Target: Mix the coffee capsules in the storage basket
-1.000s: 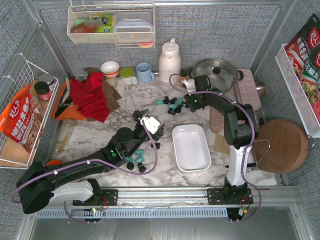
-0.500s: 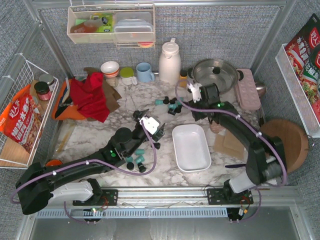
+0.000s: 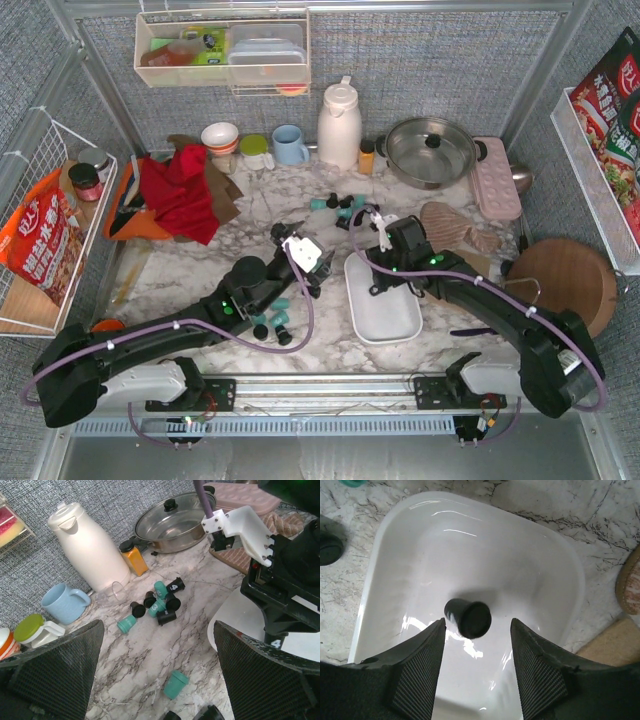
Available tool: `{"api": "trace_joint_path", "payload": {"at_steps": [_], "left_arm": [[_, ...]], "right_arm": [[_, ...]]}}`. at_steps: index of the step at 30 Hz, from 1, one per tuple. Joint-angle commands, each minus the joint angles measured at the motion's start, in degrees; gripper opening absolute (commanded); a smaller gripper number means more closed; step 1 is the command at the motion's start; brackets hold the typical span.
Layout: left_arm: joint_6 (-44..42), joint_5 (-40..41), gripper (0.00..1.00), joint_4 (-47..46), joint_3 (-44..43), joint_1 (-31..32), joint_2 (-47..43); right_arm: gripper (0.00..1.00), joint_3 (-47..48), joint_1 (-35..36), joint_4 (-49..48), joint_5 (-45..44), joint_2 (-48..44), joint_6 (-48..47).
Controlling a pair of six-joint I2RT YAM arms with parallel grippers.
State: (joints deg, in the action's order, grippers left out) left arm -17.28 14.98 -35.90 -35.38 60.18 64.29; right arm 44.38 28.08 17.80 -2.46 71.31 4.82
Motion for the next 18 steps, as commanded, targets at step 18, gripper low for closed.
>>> {"api": "trace_joint_path", "payload": {"at_steps": [18], "left_arm": [[-0.12,-0.80,0.99,-0.57,-0.55,0.20,0.23]], "right_arm": [[0.68,4.26,0.08,-3.42,-9.44,-2.42,4.34]]}}
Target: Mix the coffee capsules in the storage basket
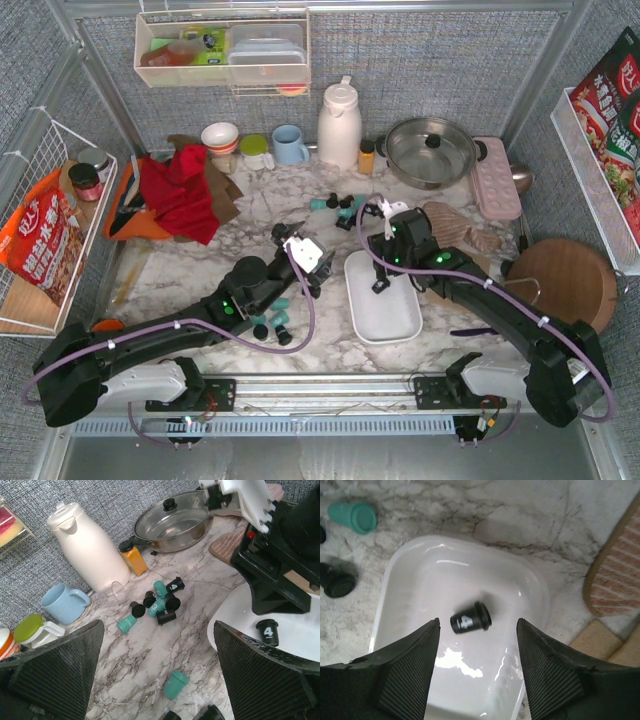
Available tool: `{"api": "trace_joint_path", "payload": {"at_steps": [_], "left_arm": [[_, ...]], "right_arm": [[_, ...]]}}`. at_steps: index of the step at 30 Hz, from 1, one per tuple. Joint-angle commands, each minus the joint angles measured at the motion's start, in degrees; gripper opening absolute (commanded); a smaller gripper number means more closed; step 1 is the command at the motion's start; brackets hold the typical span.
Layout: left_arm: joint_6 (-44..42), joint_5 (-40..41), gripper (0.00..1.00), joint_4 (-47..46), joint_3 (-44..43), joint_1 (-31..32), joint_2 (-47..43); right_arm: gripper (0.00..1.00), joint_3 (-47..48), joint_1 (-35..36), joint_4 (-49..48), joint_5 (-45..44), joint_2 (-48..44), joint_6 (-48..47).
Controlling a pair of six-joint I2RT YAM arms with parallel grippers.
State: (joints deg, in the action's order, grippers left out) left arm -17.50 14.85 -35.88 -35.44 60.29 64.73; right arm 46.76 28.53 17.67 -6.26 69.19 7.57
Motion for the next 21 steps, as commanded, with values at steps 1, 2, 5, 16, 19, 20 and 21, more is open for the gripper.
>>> {"api": "trace_joint_path", "payload": {"at_steps": [1,2,5,16,19,20,21], "left_arm": [[0.09,-0.70,0.99,-0.60,-0.44,0.08,-0.16],[0.09,-0.68,0.99,-0.55,-0.49,0.13,-0.16],[-0.15,-0.59,0.99,-0.54,-0.37,0.18,-0.13],[-1.39,0.41,0.99,-0.82,-0.10,0.31,0.47],[-1.87,0.68,0.99,-0.77,-0.11,0.30,0.44],[-1.97,0.79,0.99,-0.83,-0.02,0.27,0.35],[-2.15,0.95,0.99,-0.90,0.02,0.28,0.25]], "right_arm": [[0.69,2.67,-0.67,-4.10,-6.20,-0.10,1.48],[0.70,3.25,-1.00,-5.54,-6.29,0.20,0.79],[0.72,4.17,-2.43,-12.45,-4.13,2.58,-3.46],[0.71,29.66,-12.69,-5.61,16.15,31.19,-22.82],[0.61,38.28,-13.85,0.88,17.19,39.43,-26.49],[0.57,41.06,-14.19,3.04,17.16,41.78,-27.31],[0.54,43.47,-14.40,4.68,17.09,44.18,-27.78]]}}
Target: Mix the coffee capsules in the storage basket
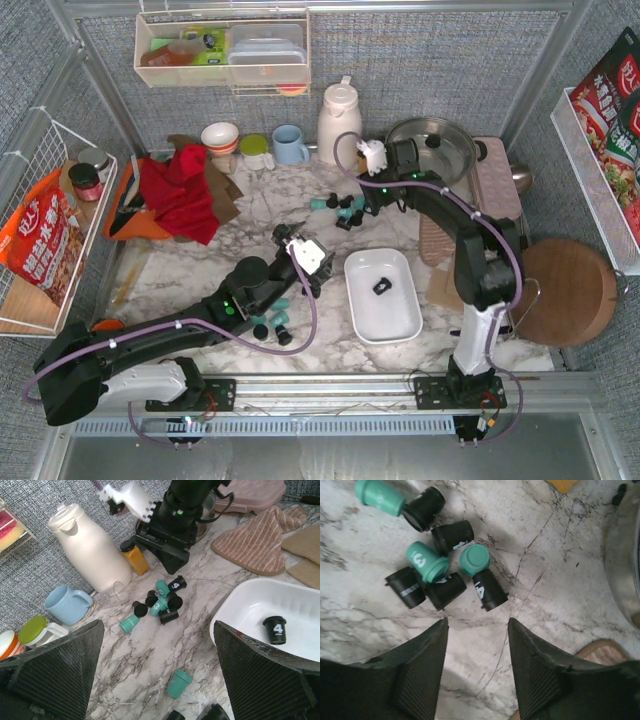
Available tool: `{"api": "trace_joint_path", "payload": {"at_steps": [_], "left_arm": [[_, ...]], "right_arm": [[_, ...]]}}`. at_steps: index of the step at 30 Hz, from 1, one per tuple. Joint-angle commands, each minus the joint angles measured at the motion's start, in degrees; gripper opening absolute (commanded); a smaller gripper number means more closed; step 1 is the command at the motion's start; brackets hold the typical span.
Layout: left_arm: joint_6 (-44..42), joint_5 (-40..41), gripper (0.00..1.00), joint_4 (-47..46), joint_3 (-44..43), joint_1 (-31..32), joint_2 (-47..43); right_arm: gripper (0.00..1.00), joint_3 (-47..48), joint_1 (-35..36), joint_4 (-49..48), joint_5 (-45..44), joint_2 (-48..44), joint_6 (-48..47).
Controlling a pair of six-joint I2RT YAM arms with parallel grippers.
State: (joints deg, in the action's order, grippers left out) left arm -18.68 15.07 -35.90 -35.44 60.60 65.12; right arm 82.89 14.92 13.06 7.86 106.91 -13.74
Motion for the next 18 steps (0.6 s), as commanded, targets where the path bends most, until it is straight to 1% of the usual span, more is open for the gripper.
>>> {"api": "trace_joint_path", "payload": {"at_steps": [1,8,18], "left_arm": [[-1.05,0.79,0.99,-0.96,0.13,-0.03,-0.25],[-1.38,0.85,0.99,-1.68,0.54,-0.04,-0.41],[-1.49,0.68,0.99,-1.60,0.61,-0.04,0.07]], "right_arm": [[0.53,9.43,-1.02,10.59,2.87,8.33,-6.70],[0.52,16.60,-1.29,13.31,0.93,16.82,-9.20],[0.52,24.26,-1.29,16.74,1.11,22.81,-11.26]]}}
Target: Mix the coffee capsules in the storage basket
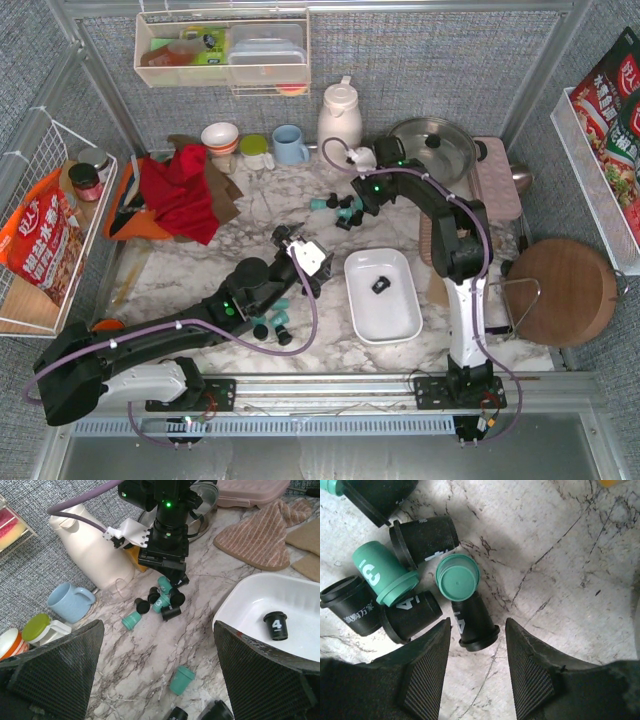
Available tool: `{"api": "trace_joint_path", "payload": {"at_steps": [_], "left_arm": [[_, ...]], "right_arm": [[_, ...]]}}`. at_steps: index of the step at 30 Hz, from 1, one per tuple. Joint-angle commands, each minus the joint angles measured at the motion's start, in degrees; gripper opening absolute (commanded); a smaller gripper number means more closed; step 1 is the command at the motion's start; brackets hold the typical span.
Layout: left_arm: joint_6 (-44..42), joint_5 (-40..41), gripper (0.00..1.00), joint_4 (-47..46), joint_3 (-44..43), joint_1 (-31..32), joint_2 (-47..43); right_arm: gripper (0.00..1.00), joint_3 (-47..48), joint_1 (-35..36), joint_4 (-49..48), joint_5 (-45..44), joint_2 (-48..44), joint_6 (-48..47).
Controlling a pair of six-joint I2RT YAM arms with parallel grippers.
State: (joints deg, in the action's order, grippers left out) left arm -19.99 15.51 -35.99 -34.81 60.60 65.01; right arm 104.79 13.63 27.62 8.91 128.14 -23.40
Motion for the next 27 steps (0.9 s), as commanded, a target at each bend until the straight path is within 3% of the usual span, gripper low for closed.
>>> {"api": "trace_joint_path", "payload": {"at_steps": [1,8,17,22,27], "left_arm": [[-0.20,0.23,0.99,-1.58,-0.07,-0.02,0.30],[-0.07,-0.08,0.99,-1.37,-0.16,-0.02,0.59],[0.03,-0.38,0.99,-1.31,-0.19,-0.03,0.67],[0.10,-0.50,0.99,-1.19,-0.30,-0.07,0.76],[0.12,-0.69,0.99,-1.02,-0.37,-0.02,0.66]], "right_arm": [[0.52,3.28,0.06,2.95,0.08,2.23,-1.97],[0.52,8.70,0.07,7.85,-1.07,6.83,-3.40],[0.52,8.79,0.13,8.50,-0.99,7.88,-2.99],[0.36,7.86,0.08,8.40,-0.47,7.17,-2.76],[0.35,6.57,0.08,8.14,-0.72,5.46,-2.71]]}}
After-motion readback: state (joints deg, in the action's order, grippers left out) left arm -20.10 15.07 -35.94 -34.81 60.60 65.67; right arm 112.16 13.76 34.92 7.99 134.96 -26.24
